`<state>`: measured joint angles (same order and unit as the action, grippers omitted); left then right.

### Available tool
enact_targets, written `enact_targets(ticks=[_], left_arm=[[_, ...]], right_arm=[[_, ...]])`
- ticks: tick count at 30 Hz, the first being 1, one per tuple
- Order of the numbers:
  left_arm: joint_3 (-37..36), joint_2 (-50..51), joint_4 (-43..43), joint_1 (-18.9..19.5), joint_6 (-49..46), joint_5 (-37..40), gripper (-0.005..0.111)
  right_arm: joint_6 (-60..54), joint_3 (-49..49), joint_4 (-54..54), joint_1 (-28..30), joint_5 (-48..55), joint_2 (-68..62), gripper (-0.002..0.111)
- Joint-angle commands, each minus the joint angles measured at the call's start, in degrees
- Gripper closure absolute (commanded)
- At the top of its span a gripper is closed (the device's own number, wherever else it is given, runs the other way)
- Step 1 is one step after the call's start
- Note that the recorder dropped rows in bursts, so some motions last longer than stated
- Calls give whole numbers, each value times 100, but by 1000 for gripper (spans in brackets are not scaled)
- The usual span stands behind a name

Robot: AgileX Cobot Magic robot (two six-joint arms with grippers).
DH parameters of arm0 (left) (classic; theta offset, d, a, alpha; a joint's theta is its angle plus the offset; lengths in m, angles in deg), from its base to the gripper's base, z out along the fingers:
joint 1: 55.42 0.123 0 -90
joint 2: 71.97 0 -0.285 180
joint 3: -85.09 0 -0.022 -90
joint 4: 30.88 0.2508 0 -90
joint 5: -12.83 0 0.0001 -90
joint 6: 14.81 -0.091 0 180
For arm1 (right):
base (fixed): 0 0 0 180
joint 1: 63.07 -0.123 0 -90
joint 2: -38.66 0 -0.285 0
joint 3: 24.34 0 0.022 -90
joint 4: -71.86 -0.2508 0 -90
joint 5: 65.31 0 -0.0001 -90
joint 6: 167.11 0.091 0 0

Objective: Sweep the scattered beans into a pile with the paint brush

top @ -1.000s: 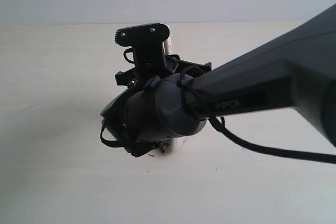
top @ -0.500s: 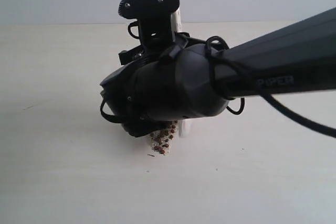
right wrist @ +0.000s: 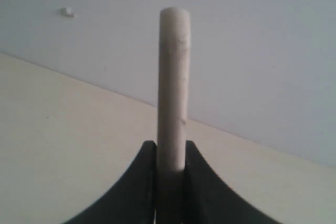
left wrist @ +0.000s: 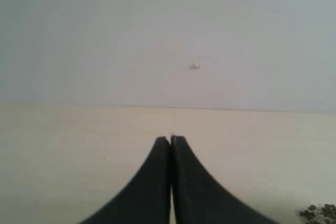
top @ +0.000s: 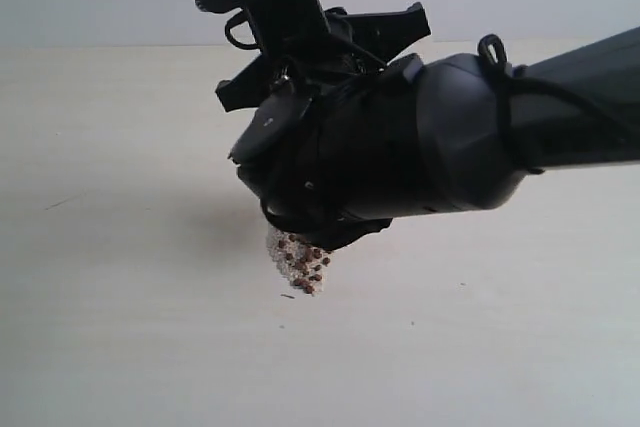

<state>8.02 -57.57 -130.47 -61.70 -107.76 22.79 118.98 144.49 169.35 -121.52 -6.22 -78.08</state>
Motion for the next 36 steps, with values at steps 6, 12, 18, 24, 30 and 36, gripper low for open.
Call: enact_targets(ticks=[6, 12, 18, 24, 30, 36], left_arm=[[-15, -28, -35, -24, 0, 25, 107], [-15, -28, -35, -24, 0, 38, 107], [-15, -28, -35, -24, 0, 38, 107], [-15, -28, -35, -24, 0, 38, 107], [-15, -28, -35, -24, 0, 38, 107], [-15, -28, -35, -24, 0, 38, 107]], right_arm=[[636, -99, 245, 357, -253, -589, 108], [1376, -99, 245, 317, -329, -804, 108], [1534, -99, 245, 257, -598, -900, 108], [1534, -99, 245, 92, -494, -900, 108], [1534, -99, 245, -106, 97, -900, 108], [753, -99, 245, -511, 1088, -700, 108]])
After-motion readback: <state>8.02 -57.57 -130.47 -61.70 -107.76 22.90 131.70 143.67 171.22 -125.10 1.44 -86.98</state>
